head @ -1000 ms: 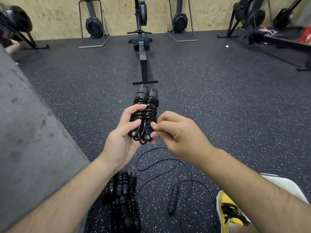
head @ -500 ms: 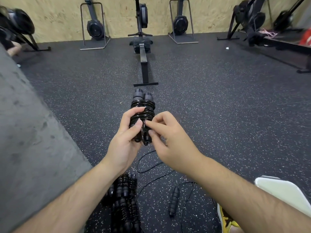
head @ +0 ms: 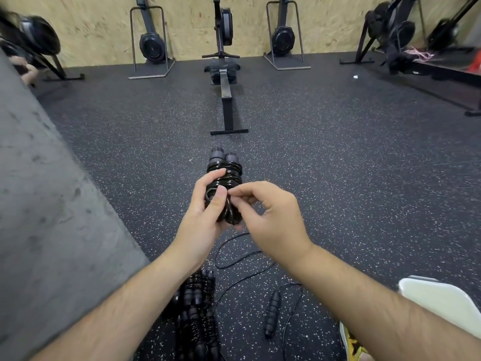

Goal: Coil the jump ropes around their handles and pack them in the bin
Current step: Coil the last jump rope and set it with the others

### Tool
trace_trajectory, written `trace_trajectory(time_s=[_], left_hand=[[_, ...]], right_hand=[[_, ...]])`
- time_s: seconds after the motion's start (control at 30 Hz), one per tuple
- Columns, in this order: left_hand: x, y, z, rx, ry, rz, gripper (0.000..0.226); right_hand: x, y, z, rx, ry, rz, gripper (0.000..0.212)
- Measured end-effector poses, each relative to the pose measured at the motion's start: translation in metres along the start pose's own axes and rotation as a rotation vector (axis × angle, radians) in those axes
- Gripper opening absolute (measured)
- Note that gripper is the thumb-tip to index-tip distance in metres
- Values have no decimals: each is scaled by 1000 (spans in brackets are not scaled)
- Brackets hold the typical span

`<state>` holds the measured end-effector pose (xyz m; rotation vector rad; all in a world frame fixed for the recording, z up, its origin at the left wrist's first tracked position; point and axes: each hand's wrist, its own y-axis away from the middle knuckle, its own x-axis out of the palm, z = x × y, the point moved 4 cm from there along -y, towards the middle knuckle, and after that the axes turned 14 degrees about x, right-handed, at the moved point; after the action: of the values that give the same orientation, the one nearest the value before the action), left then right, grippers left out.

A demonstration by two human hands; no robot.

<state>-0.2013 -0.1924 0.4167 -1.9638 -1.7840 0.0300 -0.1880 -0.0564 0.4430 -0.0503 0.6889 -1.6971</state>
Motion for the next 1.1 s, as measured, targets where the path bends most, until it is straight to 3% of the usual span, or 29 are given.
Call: trace_trajectory(time_s=[0.17,0.47,0.8,0.93,1.1], left_hand=[[-20,-11,0,50,-119,-71,50],[-32,-12,12,14,-233,-85,69],[-57,-18,9,-34,-253,-155,36],[-73,-16,13,-4,-427,-106,33],[-94,-11,29,-23,-549,-79,43]], right_hand=[[10,1,-5,128,-80,98,23],[40,4,-5,232,34,181,37],[72,1,-13,363,26,247,49],[85,-2,-19,442,25,269,62],[117,-3,-42,564,-10,274,53]])
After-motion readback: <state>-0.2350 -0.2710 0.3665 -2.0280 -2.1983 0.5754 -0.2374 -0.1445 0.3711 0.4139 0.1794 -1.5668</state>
